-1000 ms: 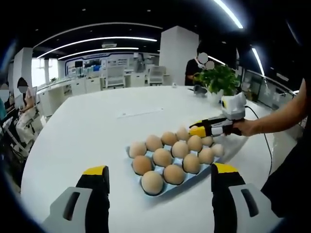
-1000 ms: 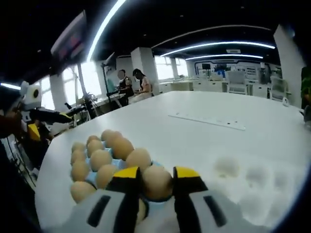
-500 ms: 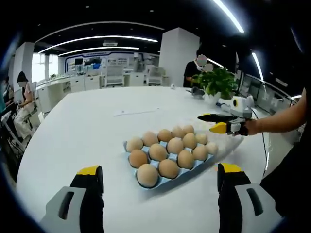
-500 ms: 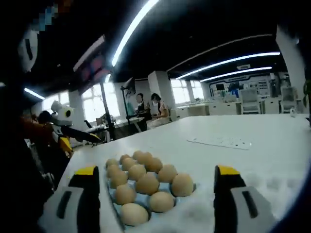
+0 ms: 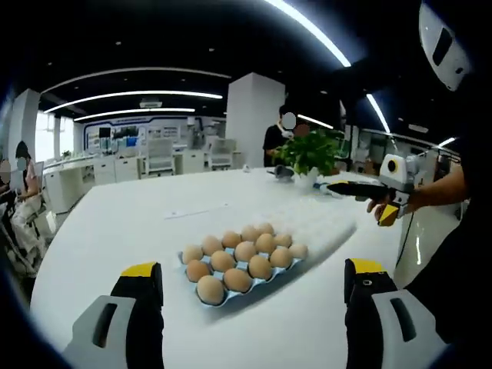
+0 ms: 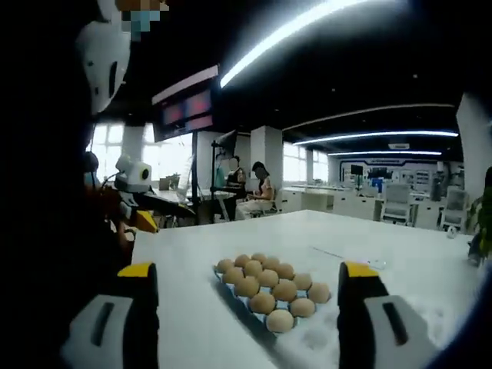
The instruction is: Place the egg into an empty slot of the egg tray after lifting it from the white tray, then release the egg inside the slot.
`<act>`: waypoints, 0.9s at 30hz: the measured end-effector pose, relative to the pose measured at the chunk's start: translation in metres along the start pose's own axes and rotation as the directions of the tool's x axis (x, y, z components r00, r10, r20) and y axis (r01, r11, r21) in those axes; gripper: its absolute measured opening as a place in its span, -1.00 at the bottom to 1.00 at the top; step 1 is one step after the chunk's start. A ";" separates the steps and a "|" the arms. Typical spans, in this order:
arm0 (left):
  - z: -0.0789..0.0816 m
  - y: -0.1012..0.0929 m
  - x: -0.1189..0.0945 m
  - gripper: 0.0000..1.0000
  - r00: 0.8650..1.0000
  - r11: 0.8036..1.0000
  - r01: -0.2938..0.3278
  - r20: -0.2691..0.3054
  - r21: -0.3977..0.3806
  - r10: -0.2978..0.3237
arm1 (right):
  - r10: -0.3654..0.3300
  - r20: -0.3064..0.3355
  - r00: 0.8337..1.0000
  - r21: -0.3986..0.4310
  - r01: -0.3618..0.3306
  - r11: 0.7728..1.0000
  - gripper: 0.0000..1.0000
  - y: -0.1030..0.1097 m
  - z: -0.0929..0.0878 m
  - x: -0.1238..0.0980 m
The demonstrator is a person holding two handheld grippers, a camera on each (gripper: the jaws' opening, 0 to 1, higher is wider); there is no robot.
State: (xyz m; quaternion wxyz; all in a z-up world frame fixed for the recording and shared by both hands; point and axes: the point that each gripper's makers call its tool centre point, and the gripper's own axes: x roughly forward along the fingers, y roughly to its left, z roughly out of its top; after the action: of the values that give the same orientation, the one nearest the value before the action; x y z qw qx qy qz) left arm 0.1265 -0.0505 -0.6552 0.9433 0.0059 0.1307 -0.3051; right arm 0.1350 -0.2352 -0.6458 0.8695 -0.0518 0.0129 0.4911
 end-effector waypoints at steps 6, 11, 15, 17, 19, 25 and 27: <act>0.001 -0.018 -0.007 1.00 0.999 0.999 -0.051 0.003 0.016 0.051 | 0.078 -0.005 0.997 -0.016 -0.078 0.997 1.00 0.013 -0.005 -0.007; 0.012 -0.034 -0.003 1.00 0.994 0.994 -0.110 0.009 0.019 0.109 | 0.138 0.048 0.989 0.018 -0.139 0.990 0.99 0.003 0.006 -0.018; 0.022 -0.051 0.003 1.00 0.992 0.989 -0.126 0.005 0.075 0.126 | 0.149 0.064 0.987 -0.003 -0.149 0.989 0.99 -0.007 0.010 -0.031; 0.025 -0.058 0.006 1.00 0.993 0.989 -0.118 0.017 0.088 0.117 | 0.156 0.073 0.985 -0.013 -0.155 0.988 0.98 -0.011 0.008 -0.038; 0.025 -0.062 0.009 1.00 0.993 0.987 -0.115 0.027 0.114 0.113 | 0.159 0.053 0.986 -0.043 -0.156 0.987 0.98 -0.015 0.003 -0.044; 0.016 -0.076 0.024 1.00 0.997 0.990 -0.081 0.001 0.116 0.082 | 0.139 0.058 0.989 -0.041 -0.137 0.990 0.96 -0.023 0.005 -0.061; 0.017 -0.079 0.029 1.00 0.997 0.992 -0.074 0.013 0.101 0.073 | 0.150 0.044 0.988 -0.047 -0.148 0.988 0.95 -0.023 0.003 -0.065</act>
State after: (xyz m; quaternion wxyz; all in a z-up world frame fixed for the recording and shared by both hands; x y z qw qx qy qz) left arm 0.1076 -0.1329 -0.6409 0.9530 0.0572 0.1102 -0.2762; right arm 0.1214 -0.3019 -0.6366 0.8291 -0.0578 -0.0148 0.5560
